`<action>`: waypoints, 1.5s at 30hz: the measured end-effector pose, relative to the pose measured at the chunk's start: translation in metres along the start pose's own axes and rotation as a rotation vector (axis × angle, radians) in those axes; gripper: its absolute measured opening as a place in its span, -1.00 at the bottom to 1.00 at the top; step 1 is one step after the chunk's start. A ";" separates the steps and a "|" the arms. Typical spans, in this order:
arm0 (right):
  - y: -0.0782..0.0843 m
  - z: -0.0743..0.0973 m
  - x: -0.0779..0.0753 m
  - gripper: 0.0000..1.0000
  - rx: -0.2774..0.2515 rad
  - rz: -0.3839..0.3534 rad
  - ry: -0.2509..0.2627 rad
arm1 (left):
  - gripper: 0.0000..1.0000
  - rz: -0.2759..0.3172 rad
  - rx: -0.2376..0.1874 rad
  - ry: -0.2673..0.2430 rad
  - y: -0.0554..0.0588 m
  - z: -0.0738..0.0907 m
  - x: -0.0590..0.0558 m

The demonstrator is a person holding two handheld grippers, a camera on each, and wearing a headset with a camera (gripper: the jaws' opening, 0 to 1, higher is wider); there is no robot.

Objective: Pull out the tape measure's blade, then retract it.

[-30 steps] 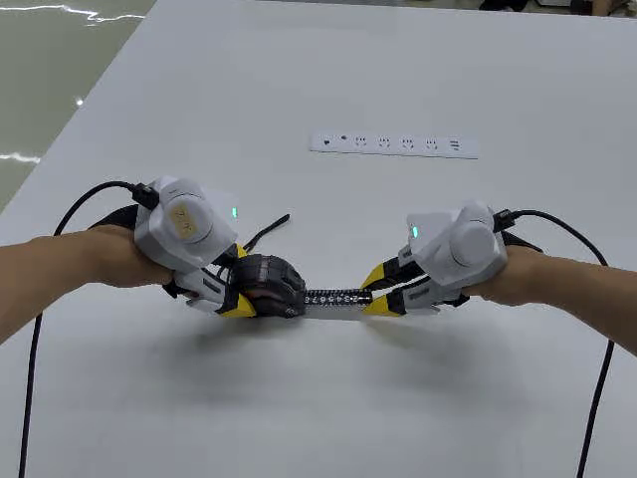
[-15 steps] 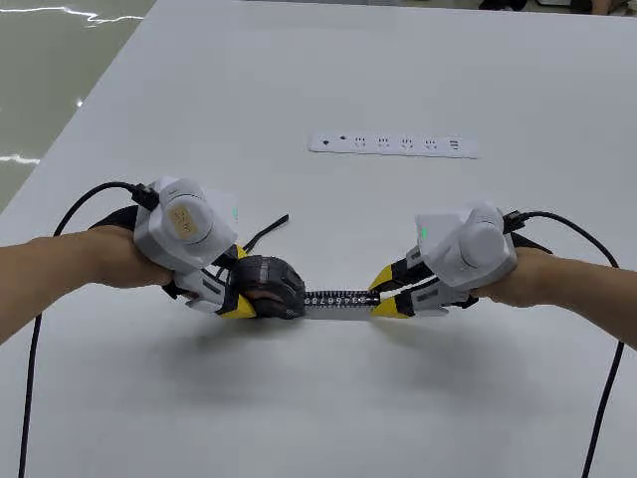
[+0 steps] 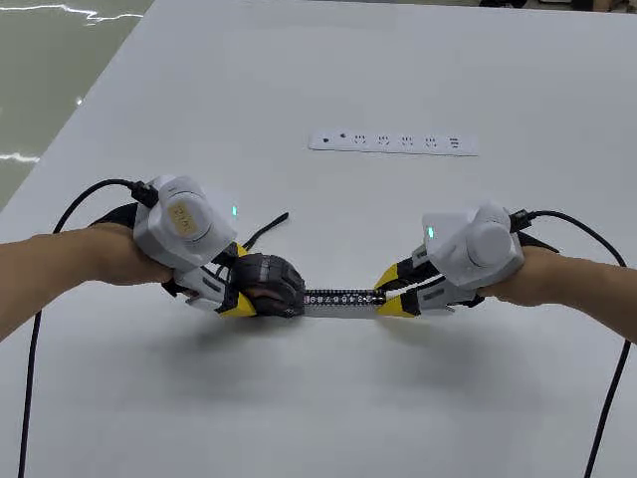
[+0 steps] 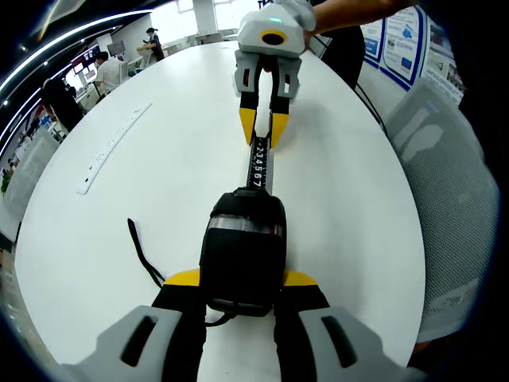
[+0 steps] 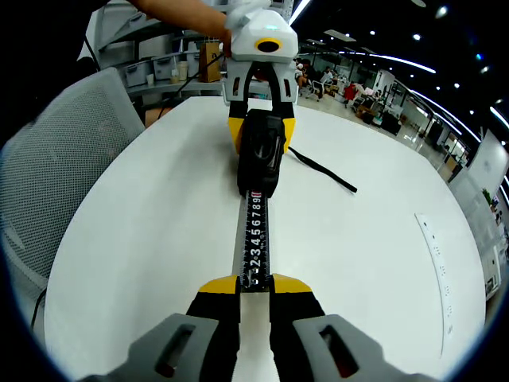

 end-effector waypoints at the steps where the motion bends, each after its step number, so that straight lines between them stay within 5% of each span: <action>1: -0.001 0.001 0.001 -0.76 -0.002 -0.004 0.000 | -0.45 0.000 0.000 0.000 0.000 0.000 0.000; 45: 0.020 0.016 -0.003 -0.76 0.015 -0.009 0.008 | -0.45 -0.004 0.007 0.002 -0.001 -0.002 0.001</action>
Point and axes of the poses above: the centre of the closed fingertips' face, and the gripper's own axes: z roughly backward along the fingers, x roughly to its left, y roughly out of its underside, the point moved 5 cm from there along z, roughly backward along the fingers, and after that the axes turned 11 degrees about y, right-handed, at the moved point
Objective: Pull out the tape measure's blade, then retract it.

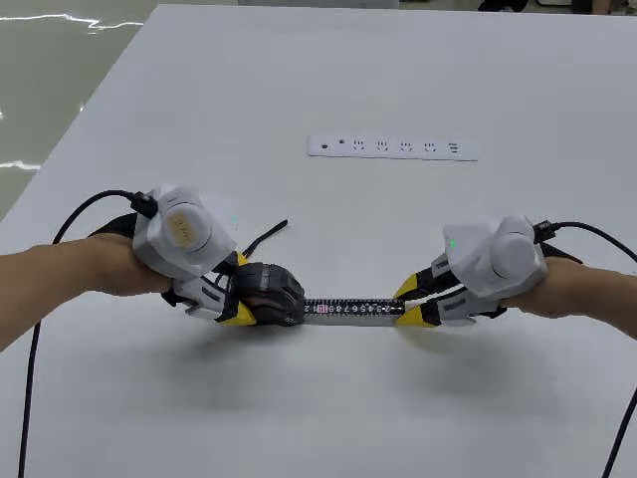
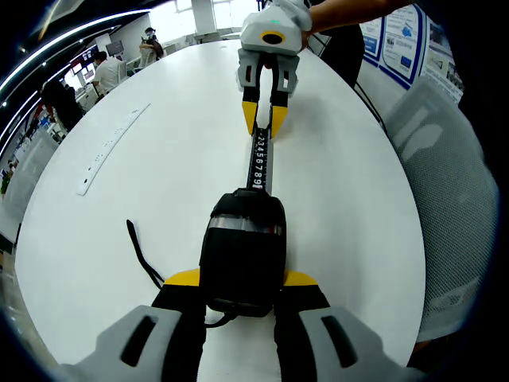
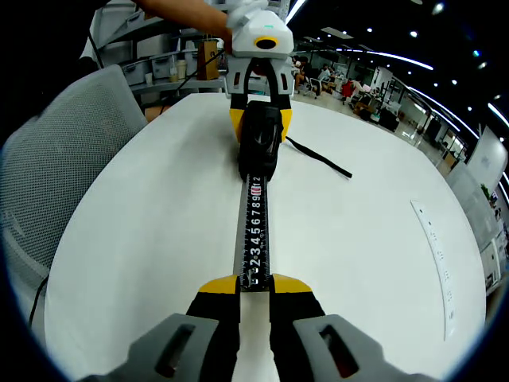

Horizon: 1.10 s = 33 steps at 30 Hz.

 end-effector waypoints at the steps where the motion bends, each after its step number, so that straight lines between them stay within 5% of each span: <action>1: 0.000 0.000 -0.001 -0.76 0.000 0.000 -0.001 | -0.45 0.000 0.000 0.000 0.000 0.000 0.000; 33: 0.006 0.006 0.000 -0.76 0.006 0.000 0.000 | -0.45 0.000 0.001 0.000 -0.001 0.000 -0.002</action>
Point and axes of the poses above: the centre of the closed fingertips' face, and the gripper's own axes: z roughly backward along the fingers, x roughly to its left, y roughly out of its underside, the point moved 5 cm from there along z, roughly backward along the fingers, and after that the axes turned 11 degrees about y, right-handed, at the moved point
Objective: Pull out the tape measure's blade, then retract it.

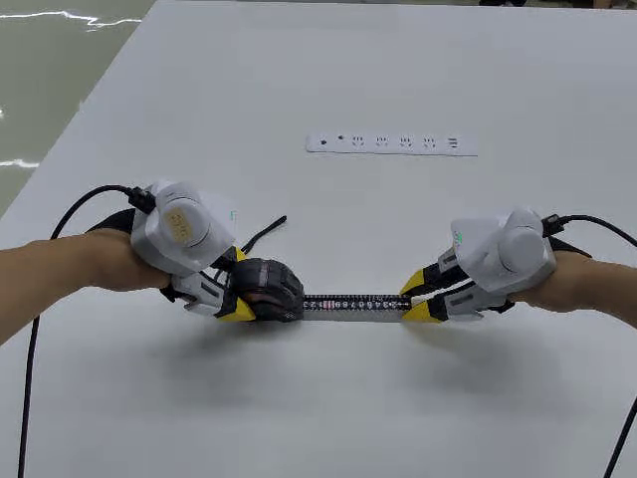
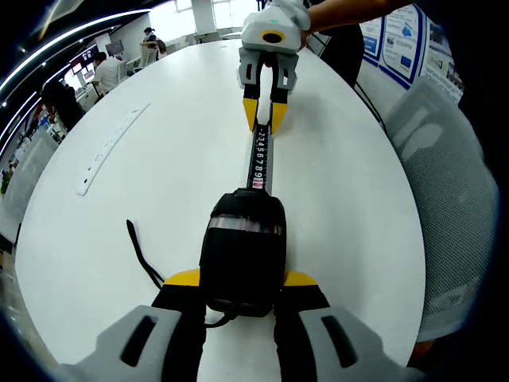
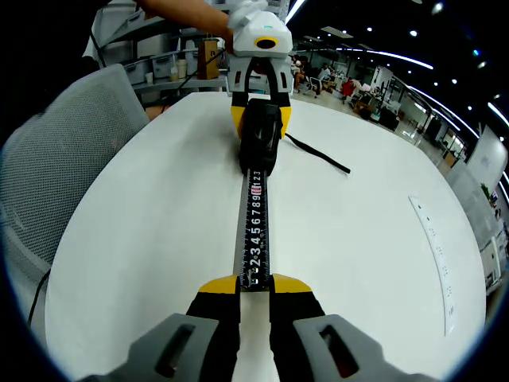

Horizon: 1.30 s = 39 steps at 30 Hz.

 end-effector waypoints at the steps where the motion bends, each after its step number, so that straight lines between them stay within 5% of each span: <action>1: 0.000 0.000 0.001 -0.76 -0.001 0.000 0.000 | -0.45 0.000 0.000 0.000 0.000 0.000 0.000; 39: 0.011 0.003 -0.001 -0.76 0.007 -0.004 0.000 | -0.45 -0.001 -0.008 0.004 0.001 -0.001 0.002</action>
Point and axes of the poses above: the centre of the closed fingertips' face, and the gripper's own axes: z roughly backward along the fingers, x roughly to its left, y roughly out of its underside, the point moved 5 cm from there along z, roughly backward along the fingers, and after that the axes turned 11 degrees about y, right-handed, at the moved point
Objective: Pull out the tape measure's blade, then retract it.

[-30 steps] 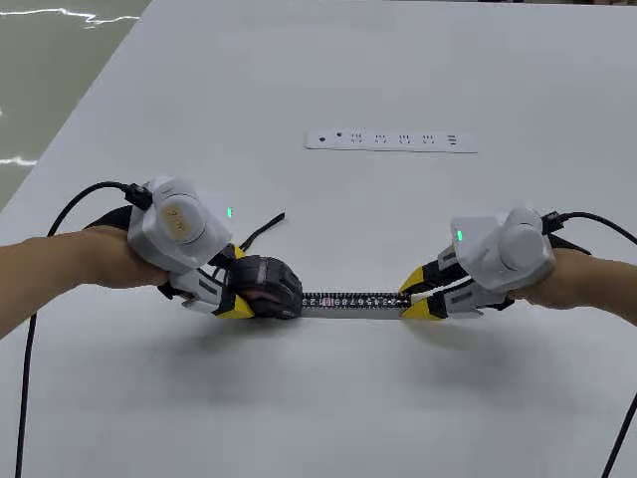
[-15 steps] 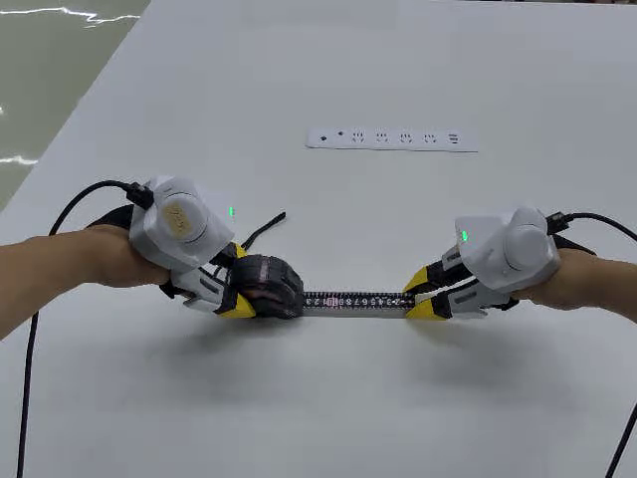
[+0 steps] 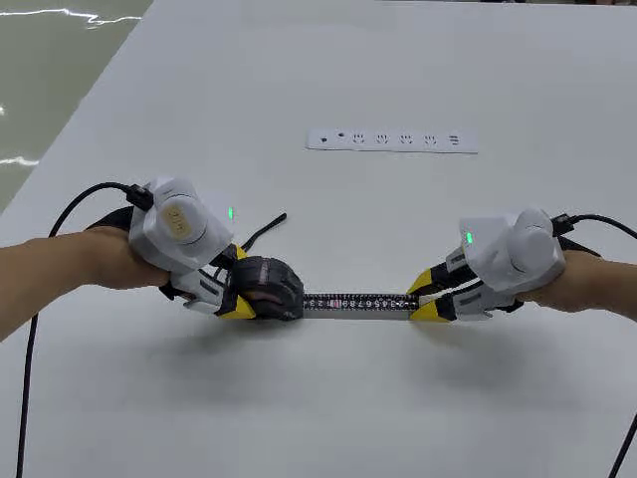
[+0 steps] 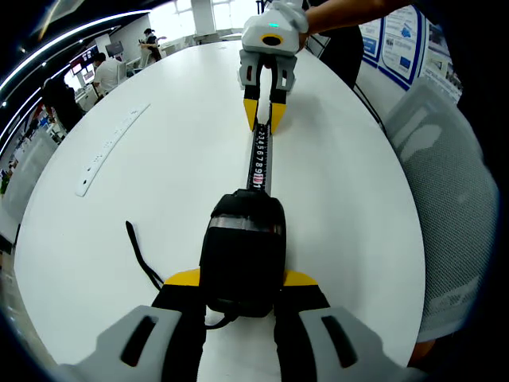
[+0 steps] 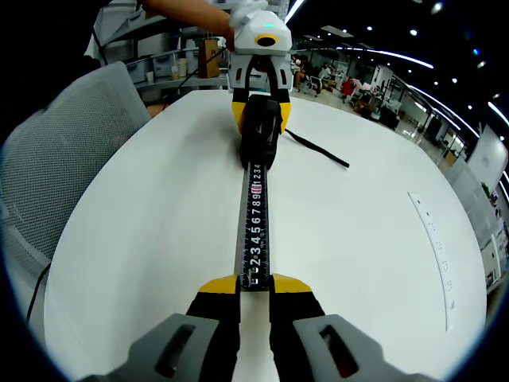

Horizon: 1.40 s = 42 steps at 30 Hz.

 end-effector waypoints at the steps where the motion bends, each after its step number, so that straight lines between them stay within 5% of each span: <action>1: 0.001 0.000 0.000 -0.76 0.000 0.000 0.000 | -0.45 0.000 0.000 0.000 0.000 0.000 0.000; 42: 0.007 0.011 0.000 -0.76 0.014 -0.015 0.009 | -0.45 -0.009 -0.003 -0.006 0.001 0.000 0.000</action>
Point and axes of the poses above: the centre of the closed fingertips' face, and the gripper's own axes: z roughly backward along the fingers, x roughly to its left, y roughly out of its underside, the point moved 5 cm from there along z, roughly backward along the fingers, and after that the axes turned 11 degrees about y, right-handed, at the moved point
